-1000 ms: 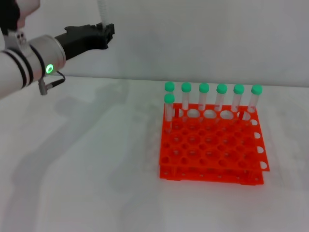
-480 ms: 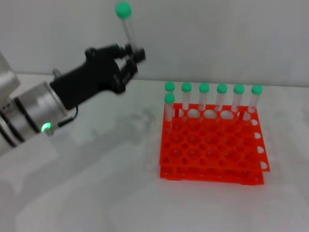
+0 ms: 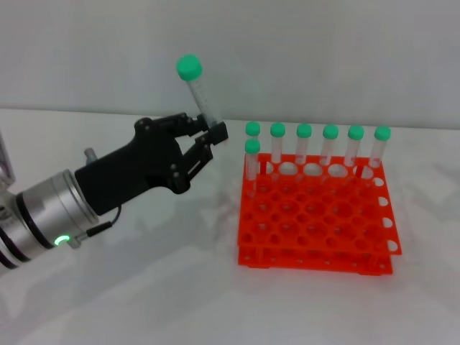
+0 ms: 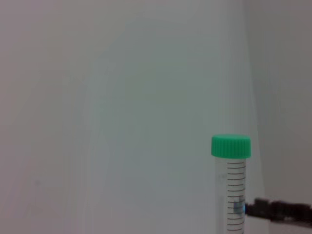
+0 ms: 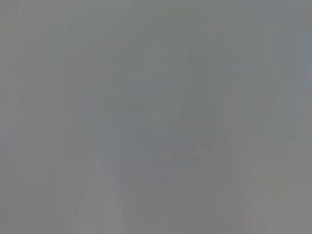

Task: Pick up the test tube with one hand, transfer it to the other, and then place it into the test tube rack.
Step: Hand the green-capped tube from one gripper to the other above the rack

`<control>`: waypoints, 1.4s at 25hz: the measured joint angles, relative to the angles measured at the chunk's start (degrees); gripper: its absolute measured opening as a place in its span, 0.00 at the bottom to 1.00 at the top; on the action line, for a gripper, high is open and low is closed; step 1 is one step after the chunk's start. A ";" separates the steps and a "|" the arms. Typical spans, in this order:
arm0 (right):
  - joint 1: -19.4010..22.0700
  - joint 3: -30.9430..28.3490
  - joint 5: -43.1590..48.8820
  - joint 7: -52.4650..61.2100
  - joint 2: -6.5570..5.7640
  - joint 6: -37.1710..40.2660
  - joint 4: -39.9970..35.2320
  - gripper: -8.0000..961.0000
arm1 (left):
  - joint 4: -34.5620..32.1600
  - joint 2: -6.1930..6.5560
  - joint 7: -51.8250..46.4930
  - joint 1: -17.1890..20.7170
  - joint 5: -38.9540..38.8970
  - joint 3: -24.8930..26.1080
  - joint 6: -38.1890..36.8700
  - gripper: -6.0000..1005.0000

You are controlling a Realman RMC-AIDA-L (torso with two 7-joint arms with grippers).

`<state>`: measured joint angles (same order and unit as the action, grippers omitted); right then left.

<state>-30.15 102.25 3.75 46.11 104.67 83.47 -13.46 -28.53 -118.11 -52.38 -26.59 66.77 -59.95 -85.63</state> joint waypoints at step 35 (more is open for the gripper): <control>-7.77 0.59 27.95 5.92 4.89 -4.17 -5.62 0.87 | 11.80 -1.09 0.48 -9.34 6.72 -8.92 9.70 0.20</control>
<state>-37.92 102.84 31.70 52.03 109.56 79.29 -19.08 -16.73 -119.21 -51.90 -35.92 73.48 -68.87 -75.94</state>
